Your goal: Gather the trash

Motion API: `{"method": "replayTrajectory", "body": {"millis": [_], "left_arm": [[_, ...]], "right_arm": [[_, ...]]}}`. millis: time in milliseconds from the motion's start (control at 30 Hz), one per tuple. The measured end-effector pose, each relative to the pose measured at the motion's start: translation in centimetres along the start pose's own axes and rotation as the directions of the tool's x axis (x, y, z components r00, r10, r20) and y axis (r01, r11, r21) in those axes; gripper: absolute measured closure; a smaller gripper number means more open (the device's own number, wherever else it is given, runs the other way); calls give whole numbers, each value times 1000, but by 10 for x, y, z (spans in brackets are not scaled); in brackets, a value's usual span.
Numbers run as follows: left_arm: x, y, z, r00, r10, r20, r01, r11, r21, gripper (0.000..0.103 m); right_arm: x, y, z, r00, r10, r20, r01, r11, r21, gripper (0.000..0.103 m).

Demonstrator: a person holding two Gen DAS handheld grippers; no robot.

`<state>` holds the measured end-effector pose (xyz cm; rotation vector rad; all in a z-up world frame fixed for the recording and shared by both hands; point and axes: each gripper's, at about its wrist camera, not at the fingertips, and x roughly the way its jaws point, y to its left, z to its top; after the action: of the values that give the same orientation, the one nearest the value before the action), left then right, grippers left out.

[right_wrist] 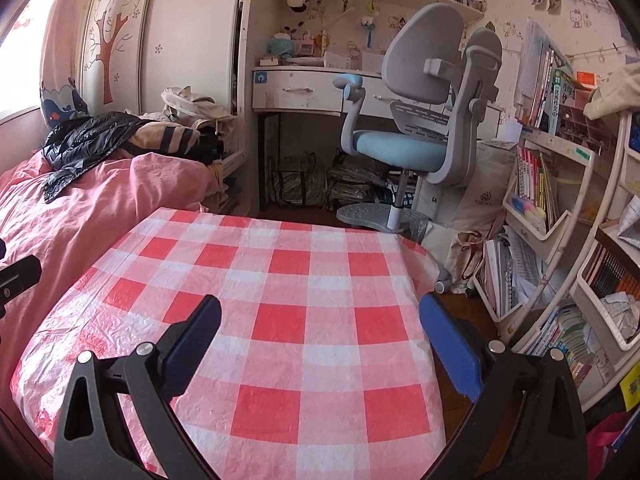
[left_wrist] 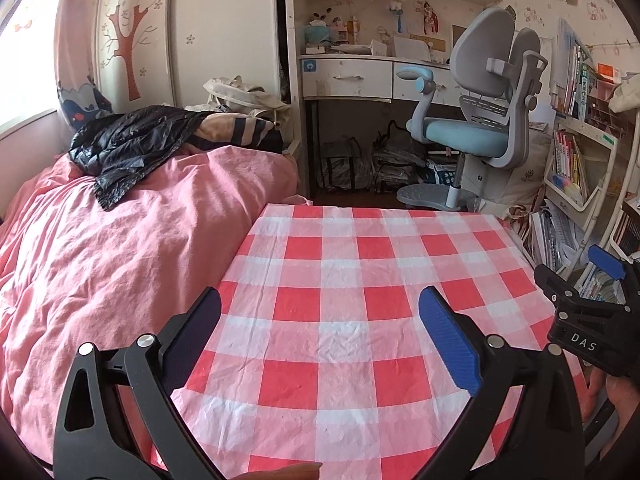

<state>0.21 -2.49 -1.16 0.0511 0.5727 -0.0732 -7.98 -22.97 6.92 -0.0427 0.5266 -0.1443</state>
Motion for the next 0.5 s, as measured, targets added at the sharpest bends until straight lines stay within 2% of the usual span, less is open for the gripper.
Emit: {"method": "replayTrajectory", "body": {"millis": [167, 500], "left_arm": [[5, -3, 5, 1000, -4, 9, 4, 1000, 3, 7], [15, -2, 12, 1000, 3, 16, -3, 1000, 0, 7]], "right_arm": [[0, 3, 4, 999, -14, 45, 15, 1000, -23, 8], [13, 3, 7, 999, -18, 40, 20, 999, -31, 8]]}}
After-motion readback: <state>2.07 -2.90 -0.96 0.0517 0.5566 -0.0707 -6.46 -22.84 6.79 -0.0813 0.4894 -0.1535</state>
